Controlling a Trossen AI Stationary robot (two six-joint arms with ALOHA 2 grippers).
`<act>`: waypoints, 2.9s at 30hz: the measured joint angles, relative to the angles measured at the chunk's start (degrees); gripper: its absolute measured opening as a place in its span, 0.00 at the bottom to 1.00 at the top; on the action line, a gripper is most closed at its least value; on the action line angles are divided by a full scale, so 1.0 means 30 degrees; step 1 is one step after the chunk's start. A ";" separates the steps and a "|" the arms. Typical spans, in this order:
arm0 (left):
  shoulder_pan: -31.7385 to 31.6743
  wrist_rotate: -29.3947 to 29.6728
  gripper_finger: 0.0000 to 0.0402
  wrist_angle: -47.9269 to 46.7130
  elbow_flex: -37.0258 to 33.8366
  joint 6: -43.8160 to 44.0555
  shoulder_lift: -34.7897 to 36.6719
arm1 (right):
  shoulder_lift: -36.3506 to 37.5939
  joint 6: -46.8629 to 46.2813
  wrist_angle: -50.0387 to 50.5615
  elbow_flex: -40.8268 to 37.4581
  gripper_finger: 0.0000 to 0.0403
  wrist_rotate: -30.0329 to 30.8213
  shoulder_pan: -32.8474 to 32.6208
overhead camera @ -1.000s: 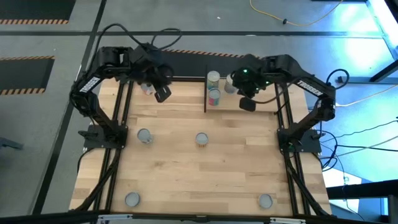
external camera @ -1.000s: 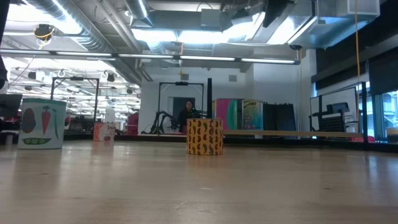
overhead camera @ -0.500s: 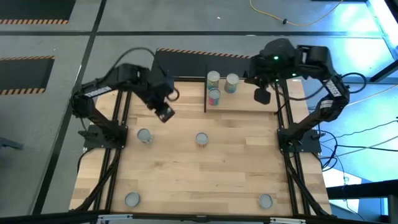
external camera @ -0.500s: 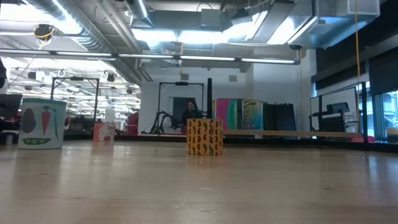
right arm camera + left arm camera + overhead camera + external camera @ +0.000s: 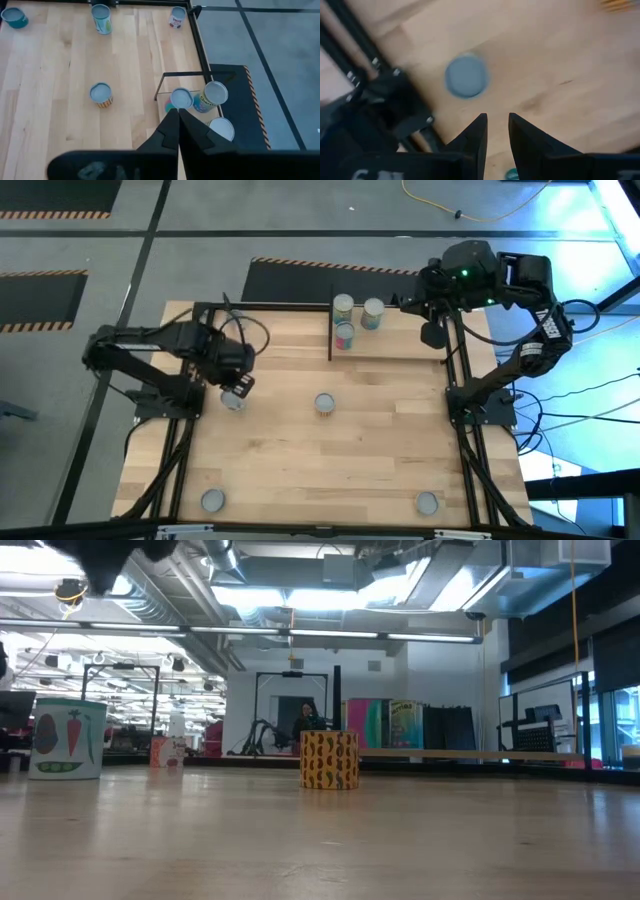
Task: Pick and place cans onto a shelf
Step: Put the canned mixed vegetables on the shelf
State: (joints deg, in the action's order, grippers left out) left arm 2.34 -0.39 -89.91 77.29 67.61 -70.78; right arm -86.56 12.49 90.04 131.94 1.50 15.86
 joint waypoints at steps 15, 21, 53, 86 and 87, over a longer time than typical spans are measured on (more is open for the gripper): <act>0.2463 -0.0361 0.18 0.5962 -0.7263 -0.2445 -0.0055 | 0.0007 -0.0058 -0.0014 0.0000 0.01 0.0000 0.0007; 0.2547 -0.0239 0.18 0.6563 -0.8457 -0.2439 -0.0031 | 0.0007 -0.0082 -0.0007 0.0000 0.01 0.0099 0.0007; 0.2511 -0.0006 0.18 0.8212 -1.0016 -0.4392 -0.0045 | 0.0004 -0.0058 -0.0073 -0.0015 0.01 0.0189 0.0011; 0.2511 -0.1151 0.02 0.7820 -1.0913 -0.3576 0.0019 | 0.0000 -0.0068 -0.0073 -0.0015 0.01 0.0138 0.0015; 0.2511 -0.1058 0.02 0.7755 -1.0792 -0.3669 -0.0030 | 0.0000 -0.0066 -0.0073 -0.0015 0.01 0.0141 0.0015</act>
State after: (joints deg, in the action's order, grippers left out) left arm 9.87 -3.56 -66.65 44.92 56.60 -70.87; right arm -86.56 12.29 89.82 131.90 1.92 15.90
